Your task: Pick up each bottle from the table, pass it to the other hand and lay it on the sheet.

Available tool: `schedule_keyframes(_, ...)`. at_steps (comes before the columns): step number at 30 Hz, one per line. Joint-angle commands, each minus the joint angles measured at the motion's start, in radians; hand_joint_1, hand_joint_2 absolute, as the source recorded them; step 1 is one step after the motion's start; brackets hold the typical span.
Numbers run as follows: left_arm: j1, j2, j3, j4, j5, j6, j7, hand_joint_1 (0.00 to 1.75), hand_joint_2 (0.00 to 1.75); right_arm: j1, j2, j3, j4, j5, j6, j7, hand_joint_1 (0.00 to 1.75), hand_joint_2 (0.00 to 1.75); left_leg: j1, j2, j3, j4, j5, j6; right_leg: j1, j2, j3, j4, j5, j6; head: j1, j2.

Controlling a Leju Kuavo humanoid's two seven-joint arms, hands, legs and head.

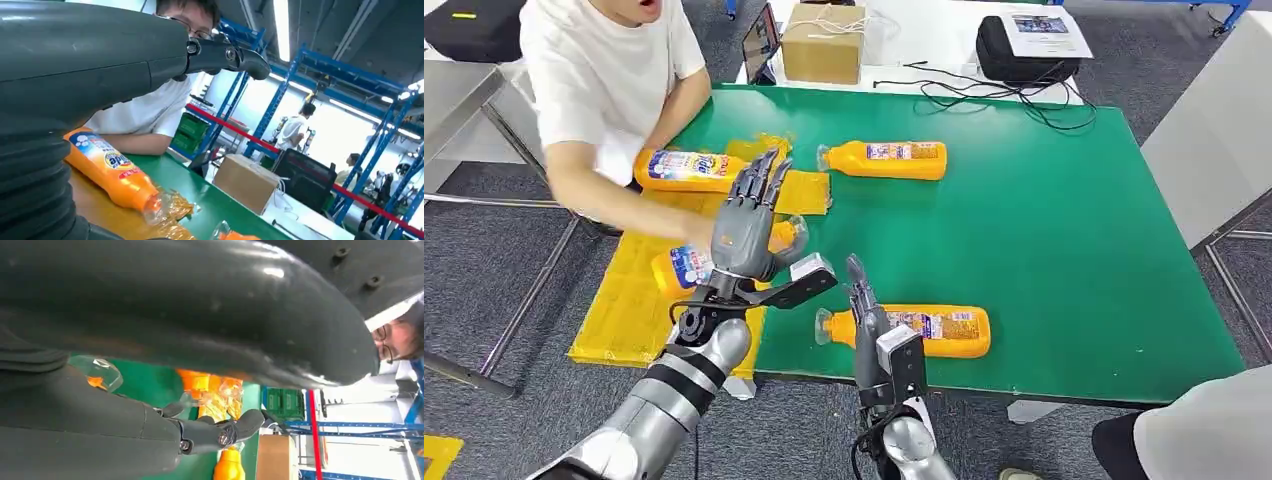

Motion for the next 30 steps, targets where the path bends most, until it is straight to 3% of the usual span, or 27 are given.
schedule_keyframes(1, 0.101, -0.039, 0.054, -0.224, 0.549, -0.209, -0.162, 0.00, 1.75, -0.017, -0.035, 0.014, 0.043, -0.001, -0.047, -0.013, 0.00, 0.00, 0.001, 0.000, 0.002, 0.000, -0.001, -0.001, 0.001, 0.001, 0.002, -0.001, 0.000, -0.001, 0.000, 0.000)
schedule_keyframes(4, 0.217, -0.029, 0.044, -0.404, 1.022, -0.403, -0.114, 0.00, 1.75, 0.037, -0.047, -0.012, -0.042, 0.018, -0.128, -0.048, 0.00, 0.00, 0.001, 0.001, 0.004, 0.000, -0.002, -0.001, 0.001, 0.003, 0.003, -0.001, -0.001, -0.001, 0.000, 0.000)
schedule_keyframes(7, 0.306, 0.004, 0.028, -0.490, 1.241, -0.465, -0.077, 0.00, 1.75, 0.116, -0.036, -0.075, -0.180, 0.067, -0.300, -0.083, 0.00, 0.00, 0.001, 0.000, 0.003, -0.001, -0.002, -0.001, 0.000, 0.002, 0.003, -0.001, -0.002, -0.001, 0.000, 0.000)
schedule_keyframes(10, 0.407, 0.019, 0.028, -0.555, 1.332, -0.514, -0.087, 0.00, 1.75, 0.158, -0.090, -0.094, -0.264, 0.218, -0.440, -0.058, 0.00, 0.00, 0.000, 0.001, 0.003, -0.001, -0.003, -0.001, 0.000, 0.003, 0.002, 0.000, -0.002, -0.001, 0.000, 0.000)
schedule_keyframes(11, 0.434, 0.021, 0.028, -0.567, 1.342, -0.518, -0.083, 0.00, 1.75, 0.164, -0.123, -0.100, -0.261, 0.300, -0.479, -0.036, 0.00, 1.75, 0.000, 0.001, 0.003, -0.001, -0.003, -0.001, 0.000, 0.002, 0.002, -0.001, -0.002, -0.001, 0.000, 0.000)
schedule_keyframes(14, 0.503, 0.025, 0.026, -0.596, 1.331, -0.512, -0.096, 0.00, 1.75, 0.195, -0.190, -0.190, -0.201, 0.576, -0.591, 0.017, 0.00, 1.75, 0.001, -0.001, 0.007, -0.002, -0.005, -0.002, 0.000, 0.002, 0.007, -0.003, -0.004, -0.001, 0.000, 0.000)
schedule_keyframes(16, 0.530, 0.028, 0.024, -0.610, 1.287, -0.492, -0.101, 0.00, 1.75, 0.236, -0.167, -0.345, -0.205, 0.804, -0.591, 0.003, 0.00, 1.75, 0.000, -0.002, 0.004, -0.002, -0.005, -0.001, 0.000, 0.000, 0.004, -0.003, -0.003, -0.001, 0.000, 0.000)
schedule_keyframes(20, 0.544, 0.012, 0.030, -0.626, 1.249, -0.469, -0.092, 0.00, 1.75, 0.247, -0.169, -0.466, -0.237, 1.049, -0.591, 0.064, 0.00, 1.75, 0.000, -0.004, 0.004, 0.000, -0.006, -0.002, 0.000, 0.000, 0.005, -0.001, -0.006, 0.000, 0.000, 0.000)
schedule_keyframes(22, 0.543, 0.007, 0.027, -0.618, 1.227, -0.457, -0.090, 0.00, 1.75, 0.231, -0.201, -0.462, -0.214, 1.095, -0.591, 0.117, 0.00, 1.75, 0.000, -0.003, 0.001, -0.001, -0.004, -0.001, -0.001, 0.000, 0.002, -0.002, -0.004, 0.001, 0.000, 0.000)
schedule_keyframes(25, 0.534, 0.005, 0.011, -0.594, 1.148, -0.421, -0.090, 0.00, 1.75, 0.155, -0.296, -0.355, -0.079, 1.113, -0.585, 0.265, 0.00, 1.75, 0.000, -0.002, 0.004, -0.001, -0.005, -0.001, 0.000, 0.002, 0.004, -0.002, -0.004, 0.000, 0.000, 0.000)
schedule_keyframes(26, 0.530, 0.000, 0.008, -0.581, 1.121, -0.410, -0.086, 0.00, 1.75, 0.118, -0.327, -0.319, -0.025, 1.101, -0.533, 0.317, 0.00, 1.75, 0.000, 0.000, 0.003, -0.001, -0.005, -0.001, 0.000, 0.002, 0.003, -0.003, -0.003, 0.001, 0.000, 0.000)
schedule_keyframes(30, 0.486, -0.026, -0.006, -0.522, 1.062, -0.378, -0.098, 0.00, 1.75, -0.041, -0.366, -0.263, 0.203, 1.056, -0.445, 0.354, 0.00, 1.75, 0.001, 0.002, 0.005, -0.001, -0.005, -0.001, 0.000, 0.005, 0.005, -0.003, -0.002, 0.001, 0.000, 0.000)
